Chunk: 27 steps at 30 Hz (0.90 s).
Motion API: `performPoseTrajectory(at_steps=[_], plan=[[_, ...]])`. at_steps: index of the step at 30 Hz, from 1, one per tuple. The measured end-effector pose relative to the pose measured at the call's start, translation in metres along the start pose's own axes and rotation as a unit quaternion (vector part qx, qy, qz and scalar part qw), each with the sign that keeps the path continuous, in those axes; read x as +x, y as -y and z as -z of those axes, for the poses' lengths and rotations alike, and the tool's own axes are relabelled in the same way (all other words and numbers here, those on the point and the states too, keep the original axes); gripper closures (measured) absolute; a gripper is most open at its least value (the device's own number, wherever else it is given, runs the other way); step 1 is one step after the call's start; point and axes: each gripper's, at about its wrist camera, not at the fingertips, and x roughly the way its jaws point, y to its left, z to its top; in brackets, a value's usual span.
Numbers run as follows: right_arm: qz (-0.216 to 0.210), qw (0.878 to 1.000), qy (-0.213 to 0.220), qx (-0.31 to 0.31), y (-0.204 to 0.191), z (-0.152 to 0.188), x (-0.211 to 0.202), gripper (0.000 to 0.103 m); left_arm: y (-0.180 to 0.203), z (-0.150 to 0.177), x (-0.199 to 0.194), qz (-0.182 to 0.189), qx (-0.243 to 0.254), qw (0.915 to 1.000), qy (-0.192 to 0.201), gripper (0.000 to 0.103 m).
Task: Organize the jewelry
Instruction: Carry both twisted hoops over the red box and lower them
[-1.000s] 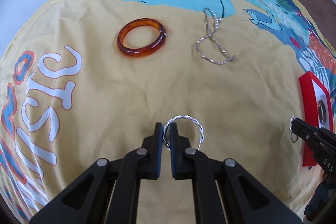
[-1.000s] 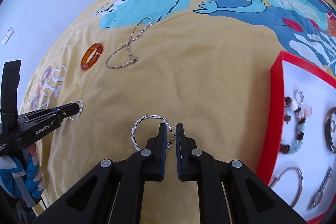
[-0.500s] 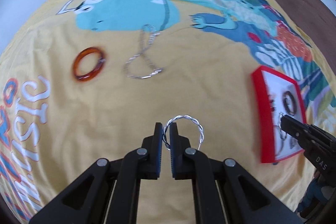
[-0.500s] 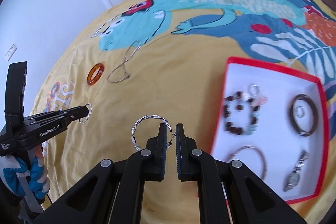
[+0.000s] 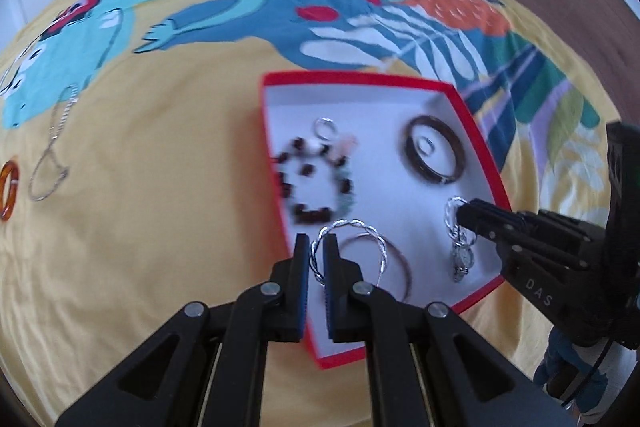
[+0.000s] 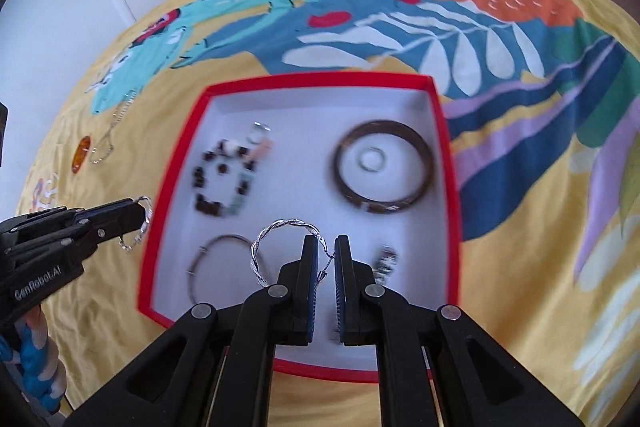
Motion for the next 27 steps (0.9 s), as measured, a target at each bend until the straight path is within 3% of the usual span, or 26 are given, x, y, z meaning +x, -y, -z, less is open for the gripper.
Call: performPoseTrajectory(at_steps=[9,27], plan=[[0.011,1.0,-0.007,-0.016,0.016,0.002,0.018,0.095,0.021,-0.001,0.04,-0.038,0.023,0.9988,-0.02,0.097],[0.021,1.0,0.013,-0.011,0.024,0.005,0.021,0.095,0.02,0.002,0.041,-0.037,0.011,0.9993,-0.002,0.097]])
